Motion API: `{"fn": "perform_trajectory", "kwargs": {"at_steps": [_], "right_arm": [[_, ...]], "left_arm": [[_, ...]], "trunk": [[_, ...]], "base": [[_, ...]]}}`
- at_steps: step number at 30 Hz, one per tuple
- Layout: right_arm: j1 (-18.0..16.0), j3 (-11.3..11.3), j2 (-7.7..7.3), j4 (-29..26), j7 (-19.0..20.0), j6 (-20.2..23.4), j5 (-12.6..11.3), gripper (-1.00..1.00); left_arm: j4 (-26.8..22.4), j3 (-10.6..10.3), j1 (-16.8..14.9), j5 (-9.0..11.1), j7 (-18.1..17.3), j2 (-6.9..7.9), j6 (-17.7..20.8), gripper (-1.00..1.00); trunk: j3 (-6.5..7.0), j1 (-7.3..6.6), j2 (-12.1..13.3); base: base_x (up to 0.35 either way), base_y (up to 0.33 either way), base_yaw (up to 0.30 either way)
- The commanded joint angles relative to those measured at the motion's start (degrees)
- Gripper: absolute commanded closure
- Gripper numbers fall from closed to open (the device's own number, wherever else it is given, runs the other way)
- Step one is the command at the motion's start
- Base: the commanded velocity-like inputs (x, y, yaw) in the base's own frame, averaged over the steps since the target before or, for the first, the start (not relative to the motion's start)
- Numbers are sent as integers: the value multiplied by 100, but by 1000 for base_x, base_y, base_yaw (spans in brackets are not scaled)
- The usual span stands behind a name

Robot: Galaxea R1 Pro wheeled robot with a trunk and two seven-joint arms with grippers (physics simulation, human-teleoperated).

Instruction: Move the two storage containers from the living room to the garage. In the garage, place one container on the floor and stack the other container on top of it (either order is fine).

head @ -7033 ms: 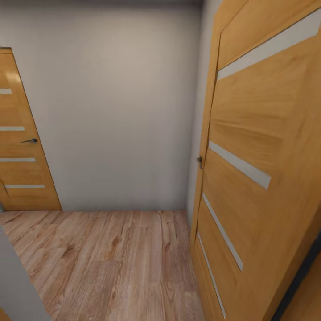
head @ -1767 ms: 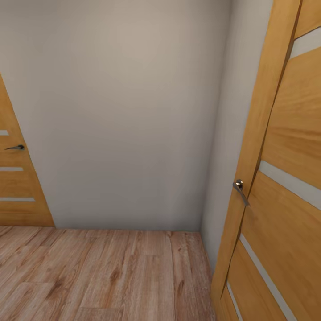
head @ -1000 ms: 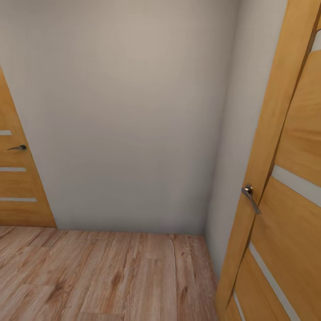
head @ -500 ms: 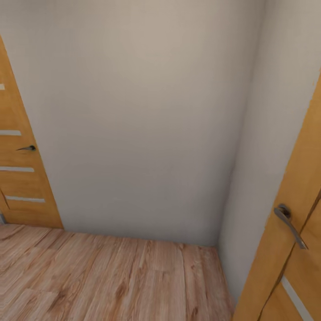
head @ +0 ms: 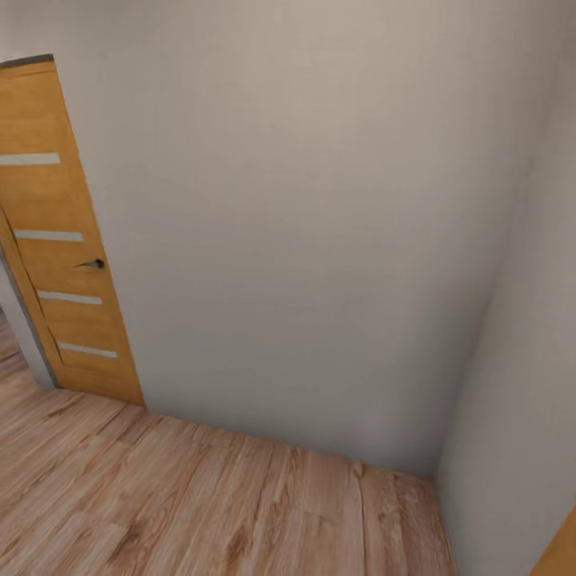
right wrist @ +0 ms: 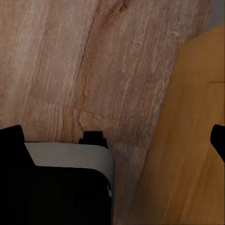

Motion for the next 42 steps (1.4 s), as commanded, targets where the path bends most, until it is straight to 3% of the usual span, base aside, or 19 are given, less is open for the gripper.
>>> {"fn": "perform_trajectory", "kwargs": {"at_steps": [1, 36, 42], "right_arm": [[-7, 48, 1, 17, -15, -30, -20, -100], [-7, 43, 1, 16, -24, -30, -20, -100], [-7, 48, 1, 16, -19, -27, -20, -100]], "left_arm": [[7, 43, -5, -4, 5, -1, -17, -100], [7, 50, -5, 5, 10, 17, -17, -100], [7, 50, -5, 5, 14, 17, -19, -100]], "trunk": [[-7, 4, -4], [-7, 4, -4], [-7, 4, -4]], "base": [[319, 0, 269], [316, 0, 268], [82, 0, 269]]}}
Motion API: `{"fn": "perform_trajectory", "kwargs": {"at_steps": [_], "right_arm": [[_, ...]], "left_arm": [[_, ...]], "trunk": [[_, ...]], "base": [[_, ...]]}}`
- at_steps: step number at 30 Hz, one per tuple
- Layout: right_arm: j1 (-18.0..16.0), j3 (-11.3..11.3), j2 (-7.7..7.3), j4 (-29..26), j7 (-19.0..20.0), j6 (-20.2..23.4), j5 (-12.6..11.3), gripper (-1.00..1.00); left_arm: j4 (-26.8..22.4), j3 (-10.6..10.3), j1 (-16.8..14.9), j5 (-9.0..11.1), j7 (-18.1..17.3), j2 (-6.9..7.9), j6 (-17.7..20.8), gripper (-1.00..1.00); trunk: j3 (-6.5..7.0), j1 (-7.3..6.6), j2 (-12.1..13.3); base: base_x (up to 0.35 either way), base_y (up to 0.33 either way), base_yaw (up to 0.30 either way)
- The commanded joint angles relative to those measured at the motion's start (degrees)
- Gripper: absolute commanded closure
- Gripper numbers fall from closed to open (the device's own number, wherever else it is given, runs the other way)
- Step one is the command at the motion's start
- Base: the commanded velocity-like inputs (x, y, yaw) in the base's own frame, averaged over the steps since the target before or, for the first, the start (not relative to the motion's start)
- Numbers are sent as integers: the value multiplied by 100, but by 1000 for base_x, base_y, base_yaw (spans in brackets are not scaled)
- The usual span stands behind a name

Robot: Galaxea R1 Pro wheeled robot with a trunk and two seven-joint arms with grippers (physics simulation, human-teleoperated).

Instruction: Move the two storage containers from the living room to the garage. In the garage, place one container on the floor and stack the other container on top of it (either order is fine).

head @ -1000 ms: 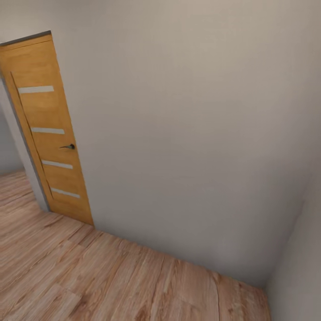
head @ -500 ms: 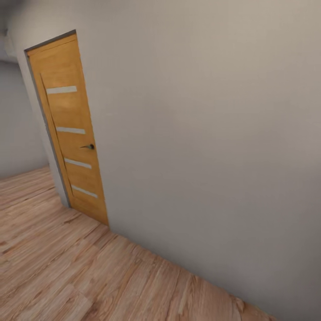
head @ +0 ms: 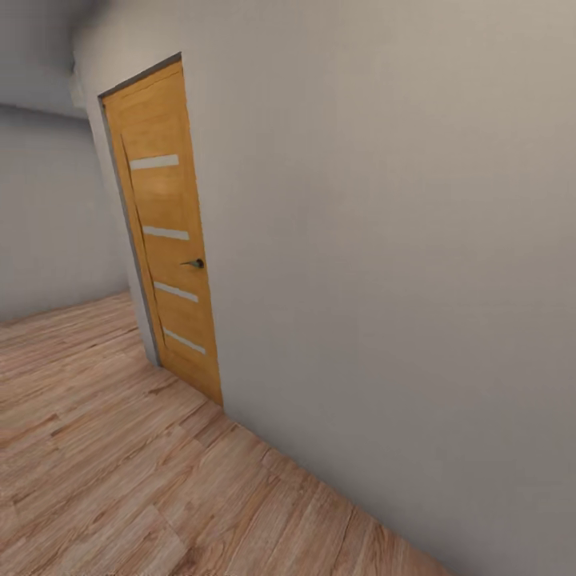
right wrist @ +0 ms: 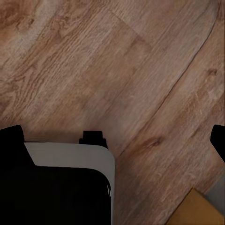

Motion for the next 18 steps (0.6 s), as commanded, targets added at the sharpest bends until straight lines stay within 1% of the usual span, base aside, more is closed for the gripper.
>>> {"fn": "perform_trajectory", "kwargs": {"at_steps": [1, 7, 12, 18], "right_arm": [[-7, 47, 1, 17, -13, -29, -19, -100], [-7, 45, 1, 17, -15, -25, -23, -100], [-7, 34, -1, 17, -16, -24, -66, -100], [-7, 35, -7, 17, -18, -26, -57, -100]], "left_arm": [[7, 44, -5, -4, 6, -1, -18, -100], [5, 41, -5, -16, 6, -1, -21, -100], [-28, 14, -5, -81, 6, 18, -25, -100], [-40, 8, -5, -83, 6, 15, -25, -100]], "trunk": [[-7, 0, -4], [-7, 0, -4], [-7, 0, -4], [-7, 0, -4]], "base": [[15, 0, 269], [4, 0, 269], [0, 0, 269], [0, 0, 269]]}}
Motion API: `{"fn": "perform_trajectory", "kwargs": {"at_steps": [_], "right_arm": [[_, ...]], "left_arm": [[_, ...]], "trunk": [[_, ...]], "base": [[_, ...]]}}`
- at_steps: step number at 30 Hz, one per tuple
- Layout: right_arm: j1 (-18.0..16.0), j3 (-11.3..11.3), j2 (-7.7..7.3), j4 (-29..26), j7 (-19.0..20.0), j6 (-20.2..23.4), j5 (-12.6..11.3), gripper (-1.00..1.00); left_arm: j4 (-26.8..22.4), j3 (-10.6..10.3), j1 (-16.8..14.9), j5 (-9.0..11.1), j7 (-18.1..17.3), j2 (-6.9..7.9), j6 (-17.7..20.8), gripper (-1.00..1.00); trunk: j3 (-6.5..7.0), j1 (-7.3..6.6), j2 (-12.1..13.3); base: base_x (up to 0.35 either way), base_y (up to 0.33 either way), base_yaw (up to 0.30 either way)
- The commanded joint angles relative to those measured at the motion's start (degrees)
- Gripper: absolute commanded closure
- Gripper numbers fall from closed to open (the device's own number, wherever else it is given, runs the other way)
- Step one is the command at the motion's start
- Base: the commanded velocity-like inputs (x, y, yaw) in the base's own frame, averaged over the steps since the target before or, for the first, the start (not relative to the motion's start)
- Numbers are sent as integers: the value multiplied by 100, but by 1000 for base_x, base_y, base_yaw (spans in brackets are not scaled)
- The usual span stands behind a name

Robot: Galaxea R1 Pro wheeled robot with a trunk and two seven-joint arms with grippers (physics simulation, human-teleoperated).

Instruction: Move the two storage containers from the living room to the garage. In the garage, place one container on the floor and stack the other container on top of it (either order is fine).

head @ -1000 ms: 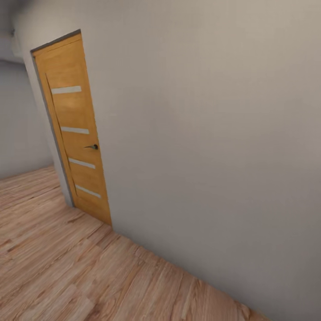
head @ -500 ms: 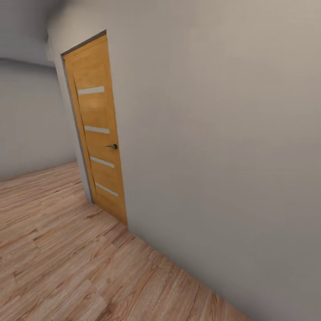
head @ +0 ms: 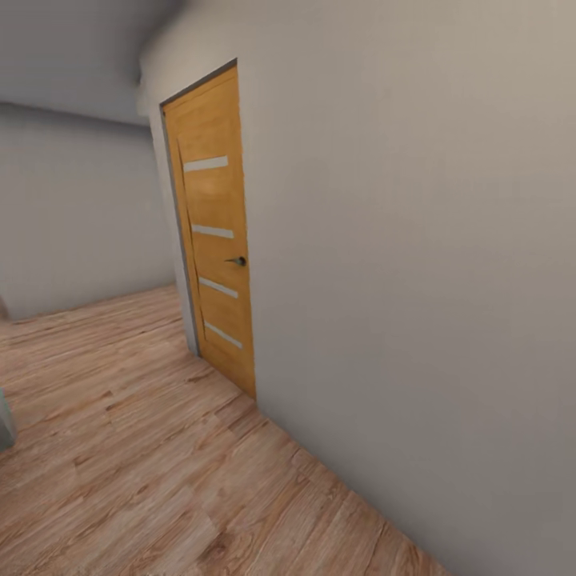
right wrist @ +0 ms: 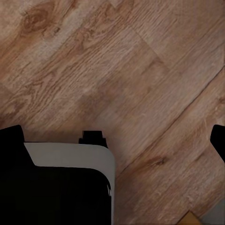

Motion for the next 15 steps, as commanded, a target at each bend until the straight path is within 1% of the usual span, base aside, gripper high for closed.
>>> {"fn": "perform_trajectory", "kwargs": {"at_steps": [1, 11, 13, 15], "right_arm": [[-7, 49, 1, 17, -14, -30, -18, -100], [-7, 51, 10, 17, -14, -36, -41, -100], [-7, 47, 8, 18, -14, -37, -43, -100], [-7, 44, 0, 17, 0, -37, -49, -100]], "left_arm": [[8, 44, -5, 1, 4, -7, -18, -100], [9, 35, -5, -4, 4, 4, -18, -100], [9, 31, -5, -6, 4, 3, -18, -100], [9, 34, -5, -5, 4, 2, -18, -100]], "trunk": [[-7, 0, -4], [-7, 0, -4], [-7, 0, -4], [-7, 0, -4]], "base": [[0, 0, 269], [0, 0, 269], [0, 0, 212], [0, 0, 101]]}}
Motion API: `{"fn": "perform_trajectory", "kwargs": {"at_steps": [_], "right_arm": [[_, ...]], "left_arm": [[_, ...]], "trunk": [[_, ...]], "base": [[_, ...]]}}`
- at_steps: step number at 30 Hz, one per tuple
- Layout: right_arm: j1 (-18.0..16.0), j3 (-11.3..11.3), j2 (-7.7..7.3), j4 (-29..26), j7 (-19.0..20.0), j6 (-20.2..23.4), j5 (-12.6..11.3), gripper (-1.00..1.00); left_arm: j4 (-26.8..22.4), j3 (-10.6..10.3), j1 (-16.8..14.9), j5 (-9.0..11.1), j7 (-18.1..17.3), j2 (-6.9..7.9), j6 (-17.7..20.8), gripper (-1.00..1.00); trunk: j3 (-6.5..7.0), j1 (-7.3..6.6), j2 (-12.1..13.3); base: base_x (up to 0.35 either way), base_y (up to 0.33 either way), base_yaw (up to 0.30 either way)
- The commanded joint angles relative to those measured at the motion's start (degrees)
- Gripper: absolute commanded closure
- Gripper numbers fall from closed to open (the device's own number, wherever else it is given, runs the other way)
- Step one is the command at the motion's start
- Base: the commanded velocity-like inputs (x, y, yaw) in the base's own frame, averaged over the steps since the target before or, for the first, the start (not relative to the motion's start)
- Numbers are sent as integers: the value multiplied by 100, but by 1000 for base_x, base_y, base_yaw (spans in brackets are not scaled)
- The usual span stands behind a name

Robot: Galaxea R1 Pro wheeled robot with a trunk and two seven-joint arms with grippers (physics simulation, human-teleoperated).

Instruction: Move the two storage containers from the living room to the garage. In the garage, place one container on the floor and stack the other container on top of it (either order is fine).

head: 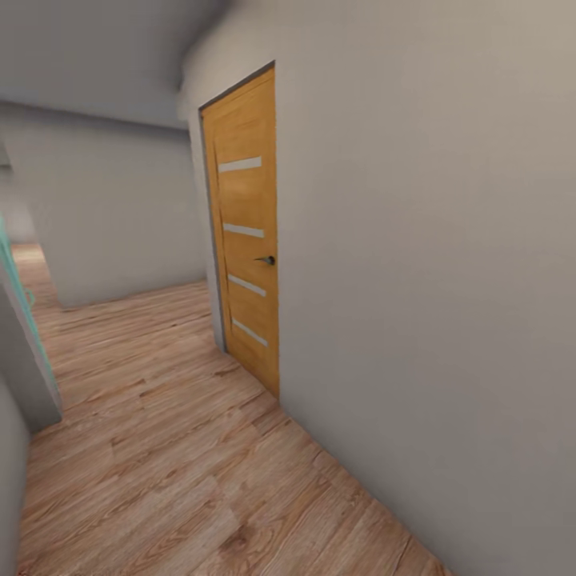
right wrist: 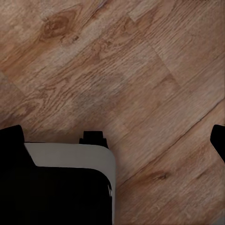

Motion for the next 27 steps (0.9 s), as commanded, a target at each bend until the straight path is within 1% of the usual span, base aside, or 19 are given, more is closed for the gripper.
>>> {"fn": "perform_trajectory", "kwargs": {"at_steps": [1, 2, 7, 10, 18, 23, 27], "right_arm": [[-7, 46, 4, 17, -5, -31, -29, -100], [-7, 52, -15, 17, 7, -31, 15, -100], [-7, 55, -11, 17, 8, -31, 15, -100], [-7, 55, -16, 16, 8, -31, 28, -100], [-7, 55, -19, 16, -20, -31, 17, -100], [-7, 61, 6, 18, -33, -24, 15, -100], [-7, 59, 2, 18, -37, -34, 20, -100]], "left_arm": [[6, 44, -5, 1, 4, -3, -18, -100], [1, 65, -5, 22, 4, -19, -16, -100], [4, 83, -5, 28, 2, -53, -17, -100], [12, 81, -5, 54, -2, -32, -2, -100], [49, 82, -5, 85, 2, -21, 1, -100], [57, 86, -5, 88, 3, -13, 0, -100], [59, 82, -5, 88, 4, -13, 0, -100]], "trunk": [[-7, 0, -5], [-7, 0, -5], [-7, 0, -5], [-7, 0, -5], [-7, 0, -5], [-7, 0, -5], [-7, 0, -5]], "base": [[0, 0, 51], [0, 0, 4], [0, 0, 1], [115, -32, 0], [283, -22, 0], [318, -1, 2], [319, 0, 141]]}}
